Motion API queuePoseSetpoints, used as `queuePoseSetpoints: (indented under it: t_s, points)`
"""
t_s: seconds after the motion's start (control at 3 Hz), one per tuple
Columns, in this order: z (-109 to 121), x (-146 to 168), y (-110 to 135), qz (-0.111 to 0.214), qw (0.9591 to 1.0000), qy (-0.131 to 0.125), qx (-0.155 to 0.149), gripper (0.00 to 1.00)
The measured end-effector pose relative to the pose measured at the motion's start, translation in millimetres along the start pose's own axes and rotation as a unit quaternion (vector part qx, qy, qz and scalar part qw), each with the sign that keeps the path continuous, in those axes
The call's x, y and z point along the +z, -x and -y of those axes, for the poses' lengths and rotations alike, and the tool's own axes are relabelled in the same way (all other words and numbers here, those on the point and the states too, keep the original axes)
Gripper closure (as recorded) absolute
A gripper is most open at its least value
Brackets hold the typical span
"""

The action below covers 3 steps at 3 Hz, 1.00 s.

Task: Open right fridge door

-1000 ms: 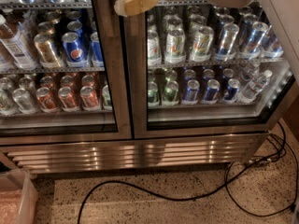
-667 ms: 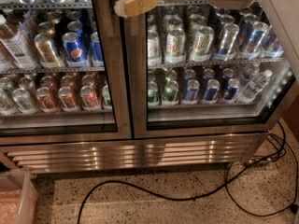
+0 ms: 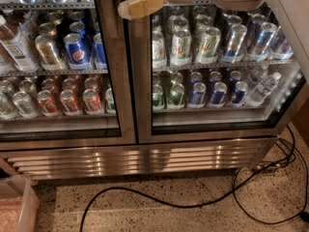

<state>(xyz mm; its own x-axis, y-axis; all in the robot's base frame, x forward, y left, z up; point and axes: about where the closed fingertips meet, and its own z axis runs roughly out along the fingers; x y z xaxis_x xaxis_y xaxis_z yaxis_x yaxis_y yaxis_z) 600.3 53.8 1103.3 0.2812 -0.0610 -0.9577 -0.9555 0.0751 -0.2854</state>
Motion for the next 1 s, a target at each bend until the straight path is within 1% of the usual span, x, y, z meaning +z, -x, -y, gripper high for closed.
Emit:
queuePoseSetpoints:
  t_s: [0.33, 0.67, 1.0]
  points:
    - [-23, -17, -11, 0.000, 0.9995, -0.003, 0.032, 0.00]
    - [-49, -44, -23, -0.010, 0.9973, -0.015, 0.071, 0.00]
    - [-49, -44, -23, -0.010, 0.9973, -0.015, 0.072, 0.00]
